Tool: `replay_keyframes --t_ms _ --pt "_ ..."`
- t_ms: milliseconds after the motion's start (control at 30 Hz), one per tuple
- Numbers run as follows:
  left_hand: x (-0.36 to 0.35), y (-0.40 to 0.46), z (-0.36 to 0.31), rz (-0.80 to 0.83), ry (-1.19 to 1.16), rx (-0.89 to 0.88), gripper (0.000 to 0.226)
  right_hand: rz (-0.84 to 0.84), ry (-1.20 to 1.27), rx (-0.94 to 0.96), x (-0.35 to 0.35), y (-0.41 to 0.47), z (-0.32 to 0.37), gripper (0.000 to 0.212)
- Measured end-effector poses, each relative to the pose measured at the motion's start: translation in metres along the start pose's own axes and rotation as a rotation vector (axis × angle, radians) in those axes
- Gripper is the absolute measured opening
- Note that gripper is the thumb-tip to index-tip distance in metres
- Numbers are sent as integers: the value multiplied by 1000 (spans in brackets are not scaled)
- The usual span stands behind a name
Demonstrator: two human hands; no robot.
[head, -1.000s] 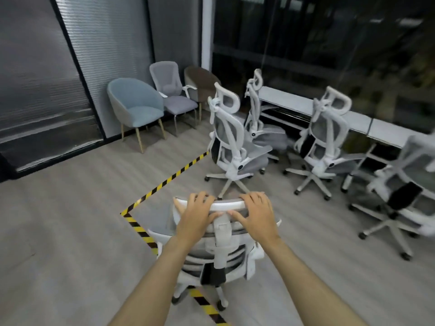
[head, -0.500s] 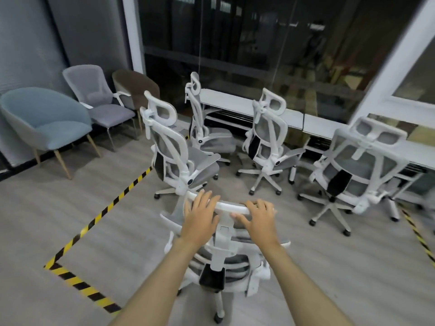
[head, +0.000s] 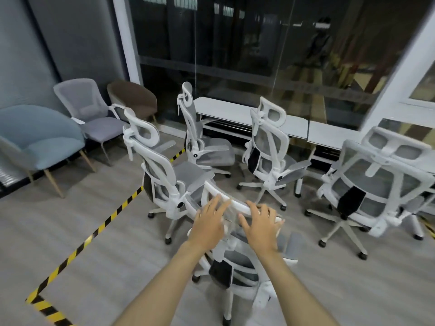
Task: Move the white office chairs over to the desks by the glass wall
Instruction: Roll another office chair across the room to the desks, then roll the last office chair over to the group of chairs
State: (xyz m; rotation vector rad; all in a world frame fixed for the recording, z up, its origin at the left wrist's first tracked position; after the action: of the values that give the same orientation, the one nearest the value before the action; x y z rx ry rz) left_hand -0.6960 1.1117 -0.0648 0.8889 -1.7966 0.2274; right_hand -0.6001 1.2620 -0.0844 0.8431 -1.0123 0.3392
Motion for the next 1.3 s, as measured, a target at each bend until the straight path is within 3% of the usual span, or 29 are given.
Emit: replay_keyframes --t_ms 267,433,600,933,1300 --pt "9 22 31 23 -7 94 52 113 12 12 -17 58 -2 71" --pt "33 1 70 -5 25 218 39 86 6 262 -20 50 57 49" --pt "82 -59 117 -76 107 333 36 258 211 463 -28 17 154 25" --pt "213 -313 252 -168 379 731 38 471 331 842 1 -167 399 26" --pt "336 -663 355 -247 423 1182 37 601 434 1323 81 -456 650 23"
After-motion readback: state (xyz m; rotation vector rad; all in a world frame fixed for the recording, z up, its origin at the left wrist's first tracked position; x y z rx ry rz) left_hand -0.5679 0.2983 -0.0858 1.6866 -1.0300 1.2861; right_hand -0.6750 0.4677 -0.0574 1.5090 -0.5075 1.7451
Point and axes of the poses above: each hand's wrist, its own y-axis towards the middle knuckle, its own x-axis out of the back of the hand, z = x × y, the point moved 3 cm from there along y, towards the middle knuckle, and after that the axes turned 8 degrees about -z, right-handed, at the moved point
